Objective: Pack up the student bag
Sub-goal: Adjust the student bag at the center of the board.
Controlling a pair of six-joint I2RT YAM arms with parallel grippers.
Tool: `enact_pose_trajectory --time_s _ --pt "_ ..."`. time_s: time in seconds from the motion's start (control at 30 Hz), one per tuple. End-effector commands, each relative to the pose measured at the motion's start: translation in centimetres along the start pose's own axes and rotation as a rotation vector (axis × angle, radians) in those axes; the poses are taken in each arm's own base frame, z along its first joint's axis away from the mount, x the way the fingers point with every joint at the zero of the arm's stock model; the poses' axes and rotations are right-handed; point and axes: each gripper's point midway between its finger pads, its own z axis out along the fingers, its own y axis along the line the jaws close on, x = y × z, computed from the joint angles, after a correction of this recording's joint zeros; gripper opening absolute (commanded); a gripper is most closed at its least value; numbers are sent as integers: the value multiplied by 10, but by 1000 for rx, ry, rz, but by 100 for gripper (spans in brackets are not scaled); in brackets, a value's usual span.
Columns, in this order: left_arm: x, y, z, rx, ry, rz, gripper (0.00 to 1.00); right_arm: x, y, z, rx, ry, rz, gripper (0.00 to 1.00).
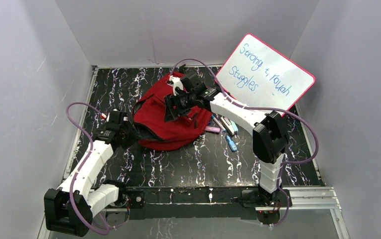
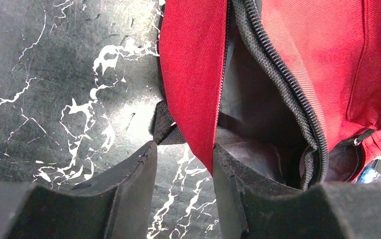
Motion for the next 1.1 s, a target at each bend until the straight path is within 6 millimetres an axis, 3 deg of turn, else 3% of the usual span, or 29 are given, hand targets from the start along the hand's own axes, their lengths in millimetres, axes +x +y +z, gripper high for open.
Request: enact_pose_trajectory --time_s 0.0,0.2,0.57,0.8,1.07 --pt "6 14 0 -54 13 -12 41 -10 17 -4 -18 -37 -43 69" --pt "3 11 5 -55 12 -17 39 5 45 18 -56 1 -97 65" --pt "-16 -4 -4 -18 -38 -5 1 -13 50 53 -73 -32 -84 46" --pt "-23 -12 -13 10 -52 -10 0 -7 48 82 -78 10 -84 38" --pt "-25 -15 -17 25 -54 -17 0 27 49 109 -42 100 -126 35"
